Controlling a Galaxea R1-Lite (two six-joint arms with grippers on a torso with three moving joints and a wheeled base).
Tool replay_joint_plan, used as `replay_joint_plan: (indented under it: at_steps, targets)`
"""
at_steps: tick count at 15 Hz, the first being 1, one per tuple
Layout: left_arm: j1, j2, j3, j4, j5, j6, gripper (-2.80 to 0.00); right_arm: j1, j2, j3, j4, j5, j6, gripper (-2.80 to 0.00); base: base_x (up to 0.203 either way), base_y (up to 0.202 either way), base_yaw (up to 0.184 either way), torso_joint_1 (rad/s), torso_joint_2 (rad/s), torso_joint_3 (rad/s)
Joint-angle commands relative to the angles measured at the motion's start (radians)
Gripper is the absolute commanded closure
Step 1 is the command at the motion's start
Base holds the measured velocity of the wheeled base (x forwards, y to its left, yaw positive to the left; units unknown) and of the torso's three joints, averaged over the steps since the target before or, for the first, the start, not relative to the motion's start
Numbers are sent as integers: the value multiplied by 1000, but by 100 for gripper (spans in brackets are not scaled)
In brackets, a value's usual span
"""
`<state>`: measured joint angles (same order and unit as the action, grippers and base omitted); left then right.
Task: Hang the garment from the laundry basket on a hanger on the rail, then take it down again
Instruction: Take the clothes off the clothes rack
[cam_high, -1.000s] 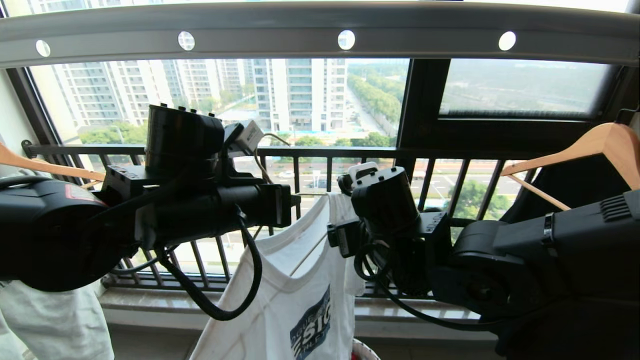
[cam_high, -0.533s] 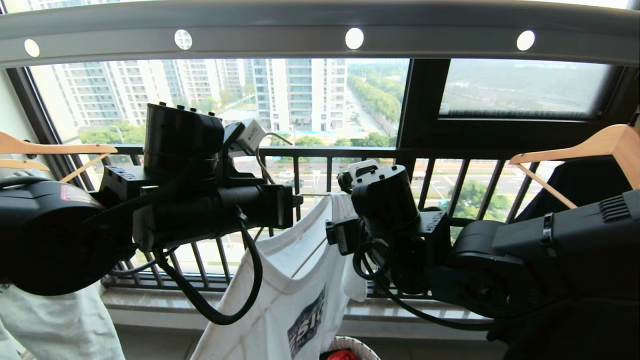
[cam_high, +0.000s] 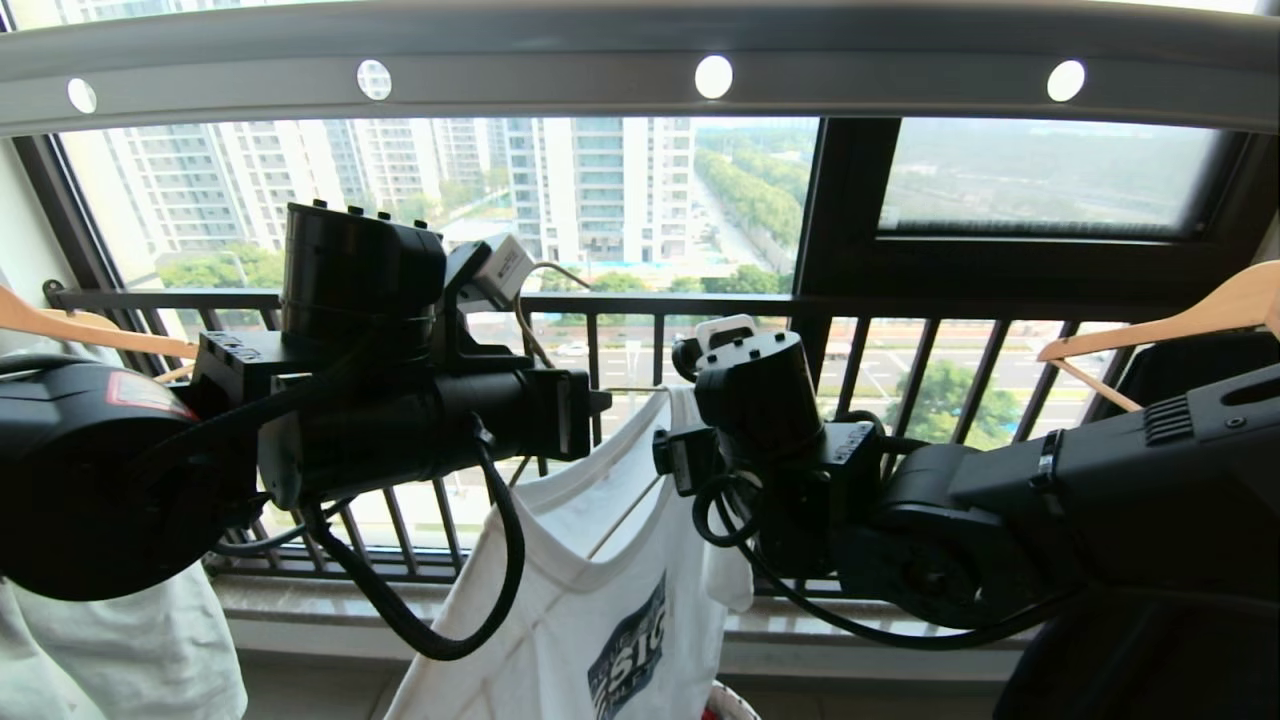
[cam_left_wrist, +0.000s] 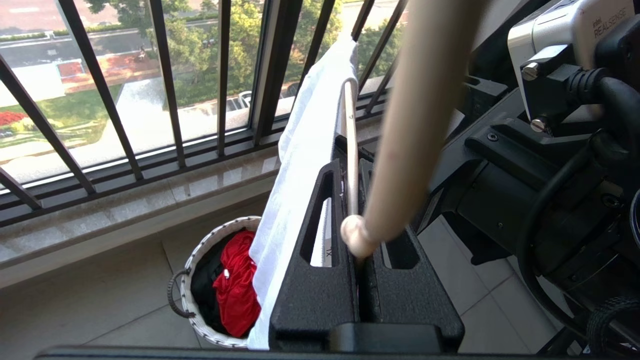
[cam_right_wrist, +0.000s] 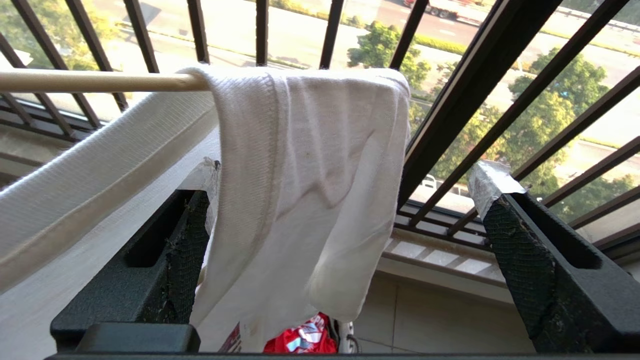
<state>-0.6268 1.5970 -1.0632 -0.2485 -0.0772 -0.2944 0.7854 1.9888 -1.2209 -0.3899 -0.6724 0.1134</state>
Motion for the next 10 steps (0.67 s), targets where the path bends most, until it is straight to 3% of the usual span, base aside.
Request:
replay_joint_plan:
  at_steps: [1, 10]
  targets:
    - [0, -7, 0, -2, -1, -2, 0, -17, 13, -14, -1, -15, -1, -280, 0, 0, 0, 0, 0, 0]
    - [4, -13, -1, -2, 8, 0, 0, -69, -1, -26, -1, -30, -17, -280, 0, 0, 0, 0, 0, 0]
